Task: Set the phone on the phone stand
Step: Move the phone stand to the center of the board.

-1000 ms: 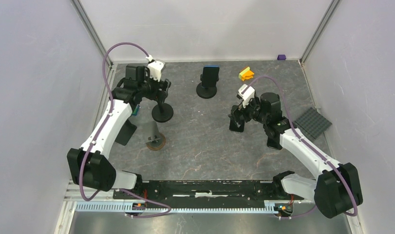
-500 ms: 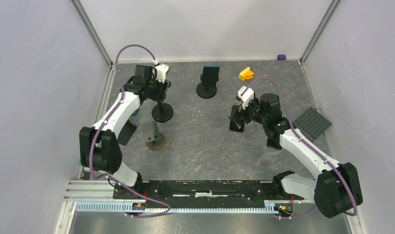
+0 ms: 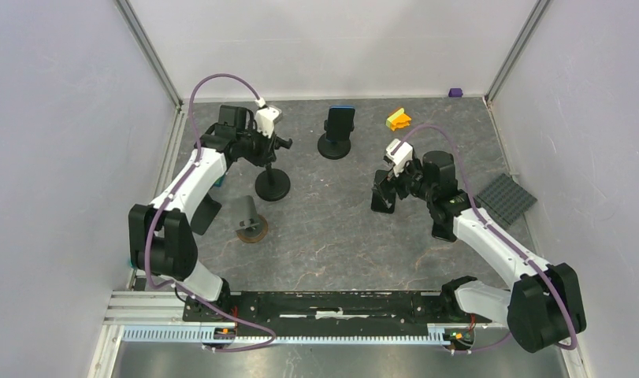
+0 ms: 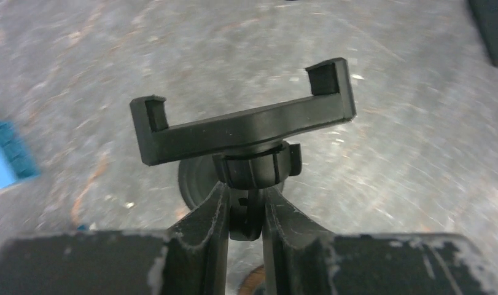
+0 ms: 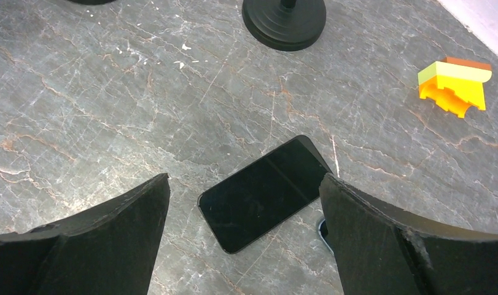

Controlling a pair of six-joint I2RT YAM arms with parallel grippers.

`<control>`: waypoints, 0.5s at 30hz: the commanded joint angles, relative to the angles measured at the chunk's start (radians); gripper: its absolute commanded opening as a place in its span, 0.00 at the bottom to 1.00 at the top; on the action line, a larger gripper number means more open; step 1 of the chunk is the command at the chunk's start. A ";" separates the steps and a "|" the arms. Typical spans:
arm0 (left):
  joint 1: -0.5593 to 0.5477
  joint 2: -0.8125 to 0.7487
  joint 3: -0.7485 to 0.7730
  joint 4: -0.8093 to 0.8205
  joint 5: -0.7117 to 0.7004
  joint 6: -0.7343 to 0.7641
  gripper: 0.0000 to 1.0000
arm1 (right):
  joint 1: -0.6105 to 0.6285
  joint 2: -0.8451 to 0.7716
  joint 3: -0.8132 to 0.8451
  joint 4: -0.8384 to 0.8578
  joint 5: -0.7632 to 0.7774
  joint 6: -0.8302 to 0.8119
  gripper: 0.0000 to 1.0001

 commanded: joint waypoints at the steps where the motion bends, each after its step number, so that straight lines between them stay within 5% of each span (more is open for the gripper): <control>1: -0.019 -0.091 0.032 -0.083 0.419 0.143 0.15 | -0.017 -0.034 -0.002 0.018 -0.002 -0.021 0.96; 9: -0.214 -0.090 0.089 -0.476 0.592 0.693 0.07 | -0.074 -0.077 0.007 -0.001 -0.010 -0.042 0.96; 15: -0.287 0.034 0.216 -0.632 0.628 0.823 0.05 | -0.084 -0.081 -0.002 -0.039 -0.038 -0.046 0.96</control>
